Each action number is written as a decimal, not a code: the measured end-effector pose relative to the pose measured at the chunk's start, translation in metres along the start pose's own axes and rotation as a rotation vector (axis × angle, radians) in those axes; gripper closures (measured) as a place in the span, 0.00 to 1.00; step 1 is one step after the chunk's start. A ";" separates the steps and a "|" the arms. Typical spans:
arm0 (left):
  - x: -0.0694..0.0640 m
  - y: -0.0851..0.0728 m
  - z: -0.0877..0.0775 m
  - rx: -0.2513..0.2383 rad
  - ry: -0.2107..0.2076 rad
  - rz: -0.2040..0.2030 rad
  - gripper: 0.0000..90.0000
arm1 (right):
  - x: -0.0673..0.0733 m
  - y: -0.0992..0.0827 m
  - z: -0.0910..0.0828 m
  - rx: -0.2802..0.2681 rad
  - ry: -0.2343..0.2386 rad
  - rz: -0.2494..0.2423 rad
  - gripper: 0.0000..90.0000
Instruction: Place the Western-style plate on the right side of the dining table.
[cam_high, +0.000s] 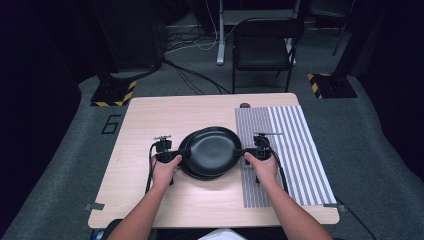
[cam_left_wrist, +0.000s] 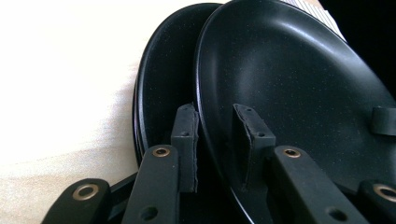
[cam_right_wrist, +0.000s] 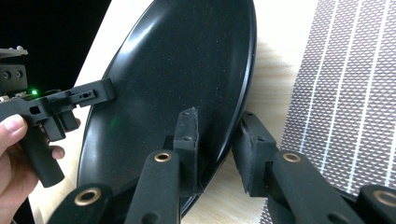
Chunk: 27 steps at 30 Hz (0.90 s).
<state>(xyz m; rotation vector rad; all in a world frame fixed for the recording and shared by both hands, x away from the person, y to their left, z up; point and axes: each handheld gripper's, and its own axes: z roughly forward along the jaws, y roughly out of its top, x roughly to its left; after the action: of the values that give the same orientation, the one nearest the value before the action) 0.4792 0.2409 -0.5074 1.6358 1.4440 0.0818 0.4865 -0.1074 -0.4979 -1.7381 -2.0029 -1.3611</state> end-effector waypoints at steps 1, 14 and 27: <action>-0.002 -0.001 0.000 -0.012 0.011 -0.008 0.79 | 0.000 0.000 0.000 0.000 0.001 0.005 0.79; -0.007 -0.004 0.001 -0.018 0.038 0.013 0.79 | 0.003 -0.005 -0.003 -0.009 -0.003 0.005 0.80; -0.012 -0.003 0.002 -0.024 0.042 0.041 0.78 | 0.003 -0.008 -0.006 0.004 0.076 0.067 0.81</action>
<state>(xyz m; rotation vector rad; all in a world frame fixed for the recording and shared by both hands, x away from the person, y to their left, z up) 0.4742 0.2295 -0.5047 1.6533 1.4359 0.1566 0.4761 -0.1093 -0.4965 -1.7092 -1.8896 -1.3793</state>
